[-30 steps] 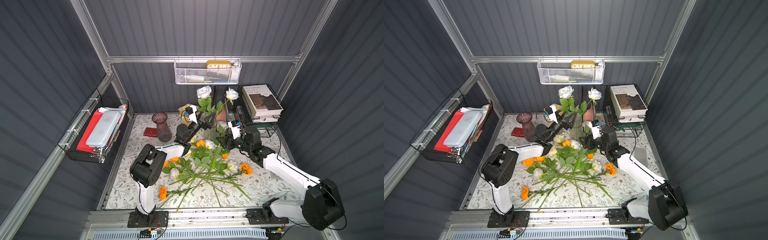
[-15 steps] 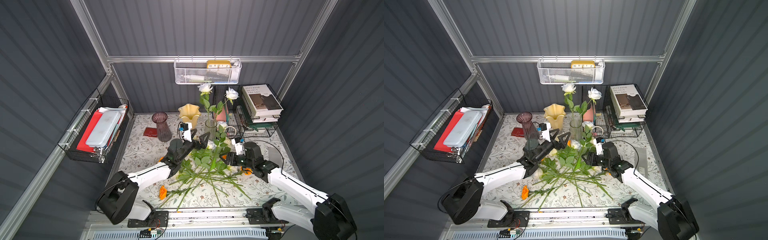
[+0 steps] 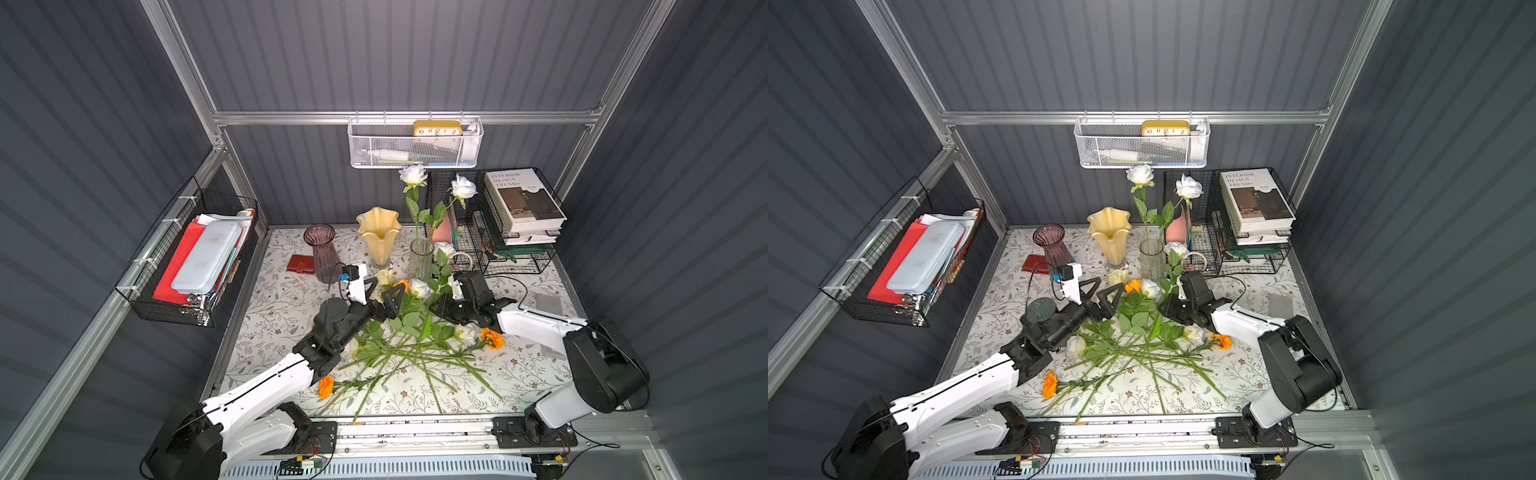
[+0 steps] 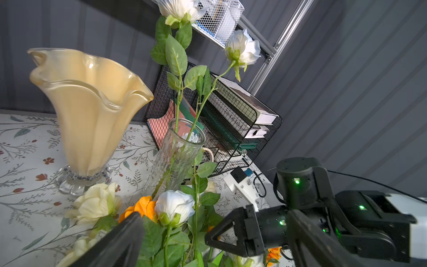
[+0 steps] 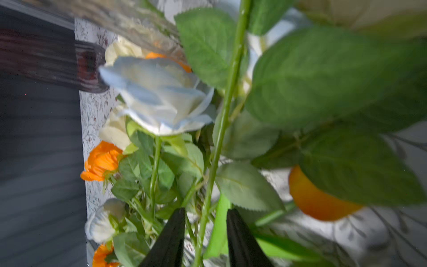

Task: Arrange the flowers in different vases according to their colors
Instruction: Pick up the flower at the center of the board.

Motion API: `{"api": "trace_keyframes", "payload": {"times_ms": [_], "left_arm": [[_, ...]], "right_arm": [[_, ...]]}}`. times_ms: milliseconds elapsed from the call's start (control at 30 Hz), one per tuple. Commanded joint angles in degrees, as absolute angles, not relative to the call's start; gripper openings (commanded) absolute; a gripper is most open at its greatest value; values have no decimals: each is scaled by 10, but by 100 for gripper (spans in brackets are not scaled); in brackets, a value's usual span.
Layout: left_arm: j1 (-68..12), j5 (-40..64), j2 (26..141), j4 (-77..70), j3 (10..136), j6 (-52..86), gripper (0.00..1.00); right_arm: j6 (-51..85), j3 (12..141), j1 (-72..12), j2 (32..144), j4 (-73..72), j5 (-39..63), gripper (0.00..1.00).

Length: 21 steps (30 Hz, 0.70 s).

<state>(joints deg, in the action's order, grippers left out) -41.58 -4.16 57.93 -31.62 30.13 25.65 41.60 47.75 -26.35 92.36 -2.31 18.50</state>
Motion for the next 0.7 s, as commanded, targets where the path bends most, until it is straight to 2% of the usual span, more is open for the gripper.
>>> {"api": "trace_keyframes", "payload": {"times_ms": [0, 233, 367, 667], "left_arm": [[-417, -57, 538, -264, 283, 269, 99], [-417, -70, 487, -227, 269, 273, 99], [-417, -74, 481, -227, 265, 272, 99], [-417, -68, 500, -243, 264, 265, 99]], "right_arm": [[421, 514, -259, 966, -37, 192, 33], [412, 544, -250, 1009, -29, 186, 20], [405, 543, -250, 991, -18, 182, 3], [381, 485, -250, 823, -10, 115, 0]]}}
